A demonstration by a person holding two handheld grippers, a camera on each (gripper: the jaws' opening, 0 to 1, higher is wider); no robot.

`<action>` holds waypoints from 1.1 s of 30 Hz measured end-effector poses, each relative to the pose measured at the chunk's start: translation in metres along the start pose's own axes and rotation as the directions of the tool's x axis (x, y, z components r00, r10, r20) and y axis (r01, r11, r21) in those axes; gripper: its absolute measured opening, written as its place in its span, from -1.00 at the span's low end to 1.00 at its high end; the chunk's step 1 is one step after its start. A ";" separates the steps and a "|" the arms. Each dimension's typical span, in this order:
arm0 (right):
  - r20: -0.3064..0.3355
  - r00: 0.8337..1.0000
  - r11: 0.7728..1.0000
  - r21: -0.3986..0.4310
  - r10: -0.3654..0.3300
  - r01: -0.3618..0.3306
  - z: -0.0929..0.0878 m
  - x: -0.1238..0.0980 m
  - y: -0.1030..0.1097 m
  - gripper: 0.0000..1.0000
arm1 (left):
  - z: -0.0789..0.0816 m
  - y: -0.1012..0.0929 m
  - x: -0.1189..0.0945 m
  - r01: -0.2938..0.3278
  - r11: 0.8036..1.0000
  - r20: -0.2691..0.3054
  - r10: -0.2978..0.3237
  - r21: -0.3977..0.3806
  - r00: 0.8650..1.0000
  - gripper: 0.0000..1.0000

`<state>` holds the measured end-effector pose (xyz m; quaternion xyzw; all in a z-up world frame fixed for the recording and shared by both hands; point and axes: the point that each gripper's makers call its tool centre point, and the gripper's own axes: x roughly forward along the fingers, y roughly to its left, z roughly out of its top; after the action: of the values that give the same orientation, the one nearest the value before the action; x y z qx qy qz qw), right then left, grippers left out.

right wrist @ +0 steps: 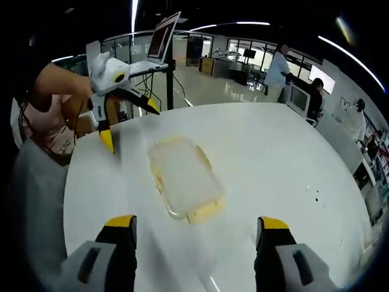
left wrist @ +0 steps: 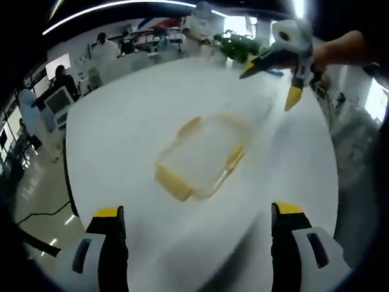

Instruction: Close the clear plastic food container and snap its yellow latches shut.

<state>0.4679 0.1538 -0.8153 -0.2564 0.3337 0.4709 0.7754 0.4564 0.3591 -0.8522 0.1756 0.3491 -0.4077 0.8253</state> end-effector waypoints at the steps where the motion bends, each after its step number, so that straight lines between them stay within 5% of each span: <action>1: -0.009 1.000 1.000 -0.011 0.010 -0.010 -0.001 0.002 0.001 0.61 | 0.001 0.001 0.001 0.003 1.000 0.001 -0.003 0.002 1.000 0.97; 12: -0.089 0.990 0.979 -0.164 0.108 -0.122 -0.007 0.027 0.005 0.47 | 0.001 -0.001 0.016 0.112 0.976 -0.081 -0.099 0.189 0.992 0.92; 16: -0.126 0.985 0.967 -0.209 0.120 -0.145 -0.009 0.035 0.001 0.39 | 0.000 0.002 0.023 0.167 0.936 -0.141 -0.128 0.310 0.982 0.89; 21: -0.169 0.974 0.946 -0.263 0.149 -0.191 -0.014 0.043 0.003 0.35 | 0.006 0.001 0.030 0.234 0.911 -0.163 -0.189 0.339 0.968 0.85; 26: -0.191 0.969 0.937 -0.281 0.155 -0.205 -0.017 0.054 -0.004 0.32 | 0.002 0.000 0.039 0.304 0.862 -0.219 -0.232 0.405 0.948 0.71; 27: -0.193 0.966 0.936 -0.274 0.169 -0.219 -0.017 0.055 -0.004 0.29 | -0.005 0.003 0.038 0.324 0.837 -0.282 -0.214 0.440 0.935 0.70; 29: -0.196 0.963 0.935 -0.265 0.186 -0.235 -0.017 0.058 -0.004 0.19 | 0.000 0.007 0.043 0.317 0.789 -0.267 -0.201 0.525 0.942 0.64; 33: -0.218 0.959 0.926 -0.290 0.182 -0.242 -0.019 0.066 -0.007 0.16 | 0.001 0.004 0.047 0.378 0.793 -0.302 -0.256 0.478 0.919 0.59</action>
<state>0.4915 0.1740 -0.8773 -0.3819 0.3519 0.5729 0.6341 0.4801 0.3351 -0.8848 0.3779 0.3378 -0.5985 0.6204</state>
